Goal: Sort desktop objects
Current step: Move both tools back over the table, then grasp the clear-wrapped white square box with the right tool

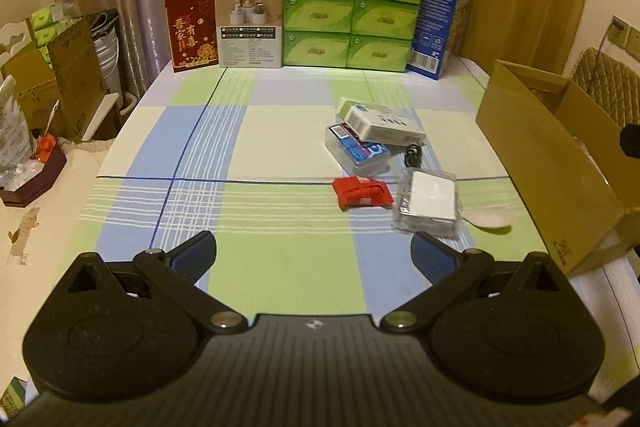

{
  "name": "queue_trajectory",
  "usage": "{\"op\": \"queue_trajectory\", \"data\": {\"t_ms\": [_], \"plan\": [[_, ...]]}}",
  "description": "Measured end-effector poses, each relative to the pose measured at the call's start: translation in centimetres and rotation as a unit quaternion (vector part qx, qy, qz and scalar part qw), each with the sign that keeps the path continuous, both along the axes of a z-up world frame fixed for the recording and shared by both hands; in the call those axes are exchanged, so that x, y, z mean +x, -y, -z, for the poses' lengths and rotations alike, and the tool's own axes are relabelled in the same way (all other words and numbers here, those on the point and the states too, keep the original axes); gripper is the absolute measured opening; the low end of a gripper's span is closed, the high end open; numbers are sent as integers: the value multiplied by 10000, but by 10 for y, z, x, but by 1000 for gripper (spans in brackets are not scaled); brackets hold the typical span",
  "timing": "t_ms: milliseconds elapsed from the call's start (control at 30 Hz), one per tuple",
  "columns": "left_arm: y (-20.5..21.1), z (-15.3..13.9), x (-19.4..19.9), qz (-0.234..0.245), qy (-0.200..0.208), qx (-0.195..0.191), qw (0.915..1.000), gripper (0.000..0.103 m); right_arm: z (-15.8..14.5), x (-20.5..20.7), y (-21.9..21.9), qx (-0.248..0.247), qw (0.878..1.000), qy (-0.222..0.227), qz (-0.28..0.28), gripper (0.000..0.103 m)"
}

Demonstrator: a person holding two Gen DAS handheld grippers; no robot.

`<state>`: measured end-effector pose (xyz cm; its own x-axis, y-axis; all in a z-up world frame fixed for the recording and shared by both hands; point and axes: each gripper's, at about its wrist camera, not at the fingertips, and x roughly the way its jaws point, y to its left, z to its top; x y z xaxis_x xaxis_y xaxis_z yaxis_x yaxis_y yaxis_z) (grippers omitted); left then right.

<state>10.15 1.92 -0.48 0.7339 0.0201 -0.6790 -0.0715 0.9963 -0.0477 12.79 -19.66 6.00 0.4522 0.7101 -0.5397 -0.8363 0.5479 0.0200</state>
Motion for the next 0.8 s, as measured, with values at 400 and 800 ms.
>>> {"op": "queue_trajectory", "data": {"t_ms": [400, 800], "plan": [[-31, 25, 42, -67, 95, -108, 9999, 101, 84, 17, -53, -271, 9958, -653, 578, 101], [-48, 46, 91, -58, -235, -312, 9992, 102, 134, 45, -90, -565, 9868, -1247, 868, 101]]}}
